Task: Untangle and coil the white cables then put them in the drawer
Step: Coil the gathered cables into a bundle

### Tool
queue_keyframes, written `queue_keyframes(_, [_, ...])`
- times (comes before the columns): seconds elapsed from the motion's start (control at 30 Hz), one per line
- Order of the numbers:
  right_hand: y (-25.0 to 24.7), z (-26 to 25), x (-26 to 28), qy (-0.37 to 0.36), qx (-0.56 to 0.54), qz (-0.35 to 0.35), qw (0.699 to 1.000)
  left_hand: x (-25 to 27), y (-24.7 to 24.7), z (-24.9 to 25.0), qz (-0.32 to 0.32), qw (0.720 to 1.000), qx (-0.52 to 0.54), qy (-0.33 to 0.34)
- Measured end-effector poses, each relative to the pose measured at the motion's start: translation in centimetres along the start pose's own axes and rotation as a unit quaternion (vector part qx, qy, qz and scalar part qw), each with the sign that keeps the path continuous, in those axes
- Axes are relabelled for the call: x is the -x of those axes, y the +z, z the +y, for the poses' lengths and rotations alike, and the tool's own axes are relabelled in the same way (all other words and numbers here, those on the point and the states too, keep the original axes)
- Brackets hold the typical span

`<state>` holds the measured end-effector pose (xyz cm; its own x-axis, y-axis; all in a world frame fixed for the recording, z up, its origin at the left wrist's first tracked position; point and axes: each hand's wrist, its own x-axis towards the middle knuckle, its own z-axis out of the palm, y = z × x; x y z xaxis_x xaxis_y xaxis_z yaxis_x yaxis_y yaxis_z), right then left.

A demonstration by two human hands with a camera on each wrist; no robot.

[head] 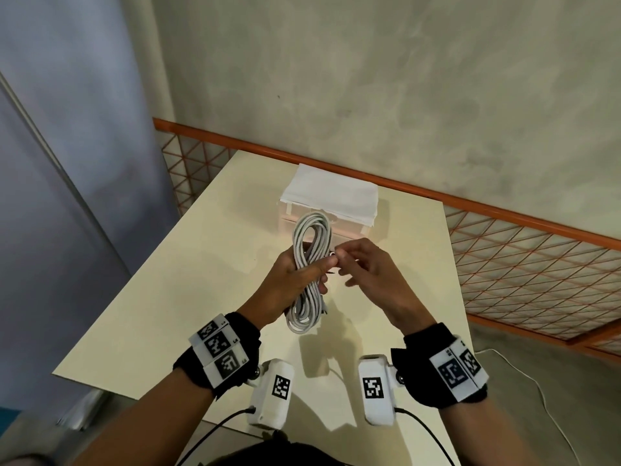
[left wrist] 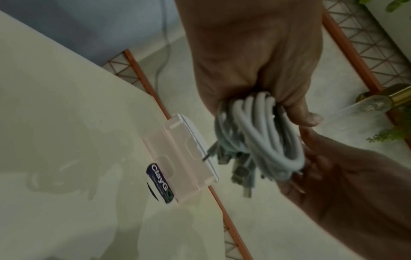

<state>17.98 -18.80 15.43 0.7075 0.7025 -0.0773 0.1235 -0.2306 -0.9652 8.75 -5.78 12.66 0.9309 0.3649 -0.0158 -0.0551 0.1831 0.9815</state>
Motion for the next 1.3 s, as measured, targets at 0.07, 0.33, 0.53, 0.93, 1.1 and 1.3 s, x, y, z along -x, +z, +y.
queue_keyframes(0.07, [-0.2, 0.6, 0.0, 0.044, 0.006, -0.071, 0.997, 0.0, 0.5, 0.4, 0.023, 0.999, 0.037, -0.001])
queue_keyframes(0.33, [1.5, 0.9, -0.7, 0.132, -0.009, -0.258, 0.957, -1.0, 0.9, 0.3, -0.02, 0.996, 0.049, -0.068])
queue_keyframes(0.53, [2.1, 1.4, -1.2, 0.174, 0.012, -0.259, 0.95, -2.0, -0.5, 1.0, -0.078, 0.993, 0.018, -0.088])
queue_keyframes(0.93, [3.7, 3.2, -1.5, 0.163, 0.035, -0.152, 0.974, -1.9, 0.4, -1.1, 0.01, 0.996, 0.027, -0.088])
queue_keyframes(1.1, [3.1, 3.7, -1.3, 0.164, 0.051, -0.189, 0.967, -3.0, 0.1, -0.1, 0.033, 0.967, 0.234, -0.097])
queue_keyframes(1.3, [2.3, 4.0, -0.9, 0.156, 0.045, -0.259, 0.952, -3.7, 1.5, -0.3, 0.095, 0.955, 0.257, -0.114])
